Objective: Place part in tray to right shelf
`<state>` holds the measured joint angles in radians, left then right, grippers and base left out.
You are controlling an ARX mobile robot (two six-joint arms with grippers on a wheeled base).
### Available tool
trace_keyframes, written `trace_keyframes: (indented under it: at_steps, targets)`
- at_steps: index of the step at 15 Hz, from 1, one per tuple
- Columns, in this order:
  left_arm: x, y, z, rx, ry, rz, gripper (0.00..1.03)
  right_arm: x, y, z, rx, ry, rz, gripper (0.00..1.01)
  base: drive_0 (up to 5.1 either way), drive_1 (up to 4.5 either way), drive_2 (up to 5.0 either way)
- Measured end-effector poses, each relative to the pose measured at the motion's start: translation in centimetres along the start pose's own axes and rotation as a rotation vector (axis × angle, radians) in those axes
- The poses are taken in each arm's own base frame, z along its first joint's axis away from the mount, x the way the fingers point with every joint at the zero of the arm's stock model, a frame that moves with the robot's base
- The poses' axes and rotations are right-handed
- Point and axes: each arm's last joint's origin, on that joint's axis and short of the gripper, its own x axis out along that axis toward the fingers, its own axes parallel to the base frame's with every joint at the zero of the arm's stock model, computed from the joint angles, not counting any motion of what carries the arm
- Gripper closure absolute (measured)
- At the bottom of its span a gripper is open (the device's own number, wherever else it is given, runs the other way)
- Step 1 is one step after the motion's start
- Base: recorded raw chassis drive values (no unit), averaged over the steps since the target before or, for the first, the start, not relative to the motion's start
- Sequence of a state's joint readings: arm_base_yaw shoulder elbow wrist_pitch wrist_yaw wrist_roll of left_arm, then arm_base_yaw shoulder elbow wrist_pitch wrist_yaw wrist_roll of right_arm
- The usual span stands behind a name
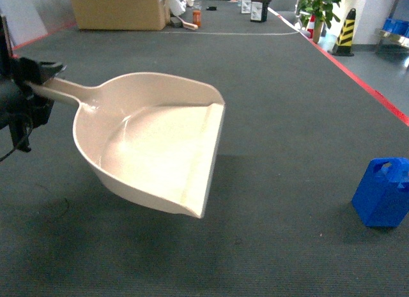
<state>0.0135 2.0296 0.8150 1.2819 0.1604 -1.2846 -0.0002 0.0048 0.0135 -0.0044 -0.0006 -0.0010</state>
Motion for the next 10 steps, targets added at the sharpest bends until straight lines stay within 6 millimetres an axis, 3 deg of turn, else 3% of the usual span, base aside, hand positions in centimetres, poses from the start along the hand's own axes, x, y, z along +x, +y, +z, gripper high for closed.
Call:
trace_keyframes:
  at_steps: [2,4,7,10]
  targets:
    - [-0.2,-3.1,-2.2,0.002,0.062,-0.083,0.88,0.0,0.0,0.0,0.0,0.0,0.0,0.03,0.0,0.0,0.0]
    - [-1.0,-4.6,-5.4,-0.018,0.158,-0.116,0.88,0.0,0.0,0.0,0.0,0.0,0.0,0.03,0.0,0.0,0.0]
    - [-2.8,-4.3,-9.0,-0.08,0.276,-0.073,0.88,0.0,0.0,0.0,0.0,0.0,0.0,0.03,0.0,0.0,0.0]
    - [-3.0,-2.8,-9.5,-0.171,0.263,-0.003,0.88,0.0,0.0,0.0,0.0,0.0,0.0,0.03,0.0,0.0,0.0]
